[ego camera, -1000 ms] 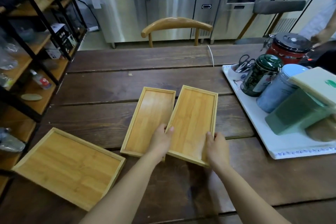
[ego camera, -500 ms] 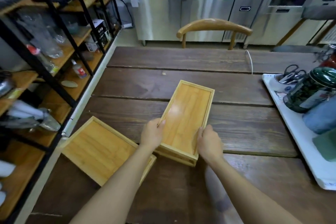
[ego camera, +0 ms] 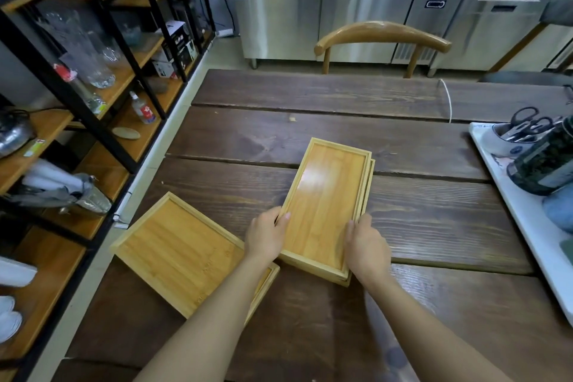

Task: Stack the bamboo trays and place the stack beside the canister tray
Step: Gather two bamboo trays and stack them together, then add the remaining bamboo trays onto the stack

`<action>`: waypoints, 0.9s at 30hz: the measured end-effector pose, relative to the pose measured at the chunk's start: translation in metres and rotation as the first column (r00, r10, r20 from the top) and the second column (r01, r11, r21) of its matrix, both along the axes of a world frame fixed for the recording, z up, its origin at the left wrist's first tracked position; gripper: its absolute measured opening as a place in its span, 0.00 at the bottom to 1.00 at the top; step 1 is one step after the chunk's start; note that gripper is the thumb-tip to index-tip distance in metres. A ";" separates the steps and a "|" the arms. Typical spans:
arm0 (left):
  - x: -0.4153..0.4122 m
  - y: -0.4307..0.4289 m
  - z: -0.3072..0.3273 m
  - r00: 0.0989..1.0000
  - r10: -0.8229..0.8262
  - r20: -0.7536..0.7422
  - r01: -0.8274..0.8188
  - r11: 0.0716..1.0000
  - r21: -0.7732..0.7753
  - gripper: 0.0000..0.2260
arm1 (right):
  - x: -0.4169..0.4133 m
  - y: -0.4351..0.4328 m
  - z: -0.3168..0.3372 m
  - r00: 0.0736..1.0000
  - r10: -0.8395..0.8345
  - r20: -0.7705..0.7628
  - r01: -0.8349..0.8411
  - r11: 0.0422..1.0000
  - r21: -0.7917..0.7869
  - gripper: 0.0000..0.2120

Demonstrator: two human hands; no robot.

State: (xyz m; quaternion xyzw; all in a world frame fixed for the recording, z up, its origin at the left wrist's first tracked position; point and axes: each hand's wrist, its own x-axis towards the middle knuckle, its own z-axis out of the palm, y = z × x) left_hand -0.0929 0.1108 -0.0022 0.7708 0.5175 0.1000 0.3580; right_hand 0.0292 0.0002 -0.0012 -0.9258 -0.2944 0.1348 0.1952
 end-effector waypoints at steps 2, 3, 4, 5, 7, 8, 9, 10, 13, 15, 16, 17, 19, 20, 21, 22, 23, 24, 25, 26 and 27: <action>0.002 0.000 -0.002 1.000 -0.003 0.014 0.004 1.000 -0.015 0.13 | 0.002 -0.002 -0.001 1.000 -0.009 0.004 0.009 1.000 -0.002 0.14; 0.002 0.000 -0.002 1.000 -0.003 0.017 0.003 1.000 -0.024 0.13 | 0.002 -0.002 -0.002 1.000 -0.010 0.007 0.010 1.000 -0.006 0.14; 0.002 0.000 -0.003 1.000 -0.002 0.022 0.002 1.000 -0.030 0.12 | 0.003 -0.003 -0.002 1.000 -0.004 0.013 0.004 1.000 -0.010 0.14; 0.003 -0.001 -0.002 1.000 -0.001 0.028 0.002 0.999 -0.038 0.12 | 0.004 -0.004 -0.003 1.000 0.003 0.021 -0.003 1.000 -0.018 0.13; 0.002 -0.003 0.000 0.999 -0.013 0.040 0.015 0.998 -0.058 0.12 | 0.005 -0.005 -0.003 0.999 0.013 0.034 -0.012 0.999 -0.039 0.13; 0.002 -0.003 0.002 0.999 -0.026 0.042 0.029 0.997 -0.072 0.12 | 0.006 -0.006 -0.003 0.999 0.016 0.040 -0.014 0.999 -0.052 0.13; 0.001 -0.002 0.004 0.998 -0.043 0.039 0.047 0.995 -0.094 0.12 | 0.007 -0.007 -0.002 0.999 0.015 0.046 -0.012 0.998 -0.063 0.13; 0.000 -0.001 0.006 0.997 -0.067 0.034 0.071 0.990 -0.118 0.13 | 0.008 -0.007 -0.001 0.998 0.013 0.058 -0.009 0.998 -0.068 0.12; -0.008 0.005 0.015 0.997 -0.080 -0.012 0.077 0.989 -0.126 0.16 | 0.012 -0.004 0.004 0.979 0.064 0.196 -0.055 0.997 -0.048 0.11; -0.020 0.013 0.020 0.999 0.017 -0.035 -0.018 0.999 -0.040 0.17 | 0.009 0.004 0.009 0.955 0.129 0.266 -0.130 0.991 -0.014 0.14; -0.027 0.017 0.023 0.996 0.075 -0.050 -0.074 0.997 0.023 0.17 | 0.005 0.010 0.013 0.948 0.172 0.268 -0.184 0.983 0.020 0.15; -0.036 0.020 0.025 0.988 0.129 -0.080 -0.122 0.989 0.088 0.18 | -0.001 0.016 0.019 0.939 0.227 0.257 -0.247 0.968 0.048 0.16; -0.056 0.027 0.028 0.956 0.241 -0.164 -0.213 0.962 0.171 0.21 | -0.017 0.028 0.028 0.902 0.370 0.222 -0.397 0.913 0.091 0.16; -0.066 0.029 0.030 0.929 0.307 -0.206 -0.278 0.947 0.161 0.23 | -0.027 0.035 0.031 0.872 0.446 0.201 -0.473 0.875 0.108 0.16; -0.077 0.030 0.031 0.899 0.372 -0.230 -0.353 0.928 0.122 0.26 | -0.037 0.040 0.035 0.839 0.515 0.172 -0.538 0.834 0.123 0.16; -0.087 0.030 0.032 0.865 0.441 -0.241 -0.438 0.896 0.070 0.29 | -0.048 0.046 0.037 0.807 0.574 0.137 -0.589 0.798 0.130 0.15; -0.096 0.030 0.033 0.827 0.507 -0.245 -0.521 0.854 0.007 0.32 | -0.059 0.053 0.037 0.776 0.623 0.095 -0.631 0.767 0.119 0.15; -0.105 0.030 0.036 0.787 0.567 -0.242 -0.596 0.800 -0.065 0.35 | -0.069 0.059 0.036 0.748 0.663 0.043 -0.663 0.743 0.091 0.16; -0.112 0.029 0.040 0.743 0.632 -0.221 -0.666 0.730 -0.152 0.38 | -0.079 0.066 0.033 0.724 0.689 -0.022 -0.688 0.724 0.050 0.19; -0.120 0.029 0.037 0.686 0.706 -0.174 -0.725 0.644 -0.247 0.41 | -0.089 0.072 0.030 0.704 0.703 -0.100 -0.706 0.708 0.006 0.22; -0.126 0.028 0.038 0.614 0.779 -0.130 -0.763 0.542 -0.353 0.43 | -0.097 0.077 0.028 0.687 0.705 -0.179 -0.719 0.694 -0.028 0.25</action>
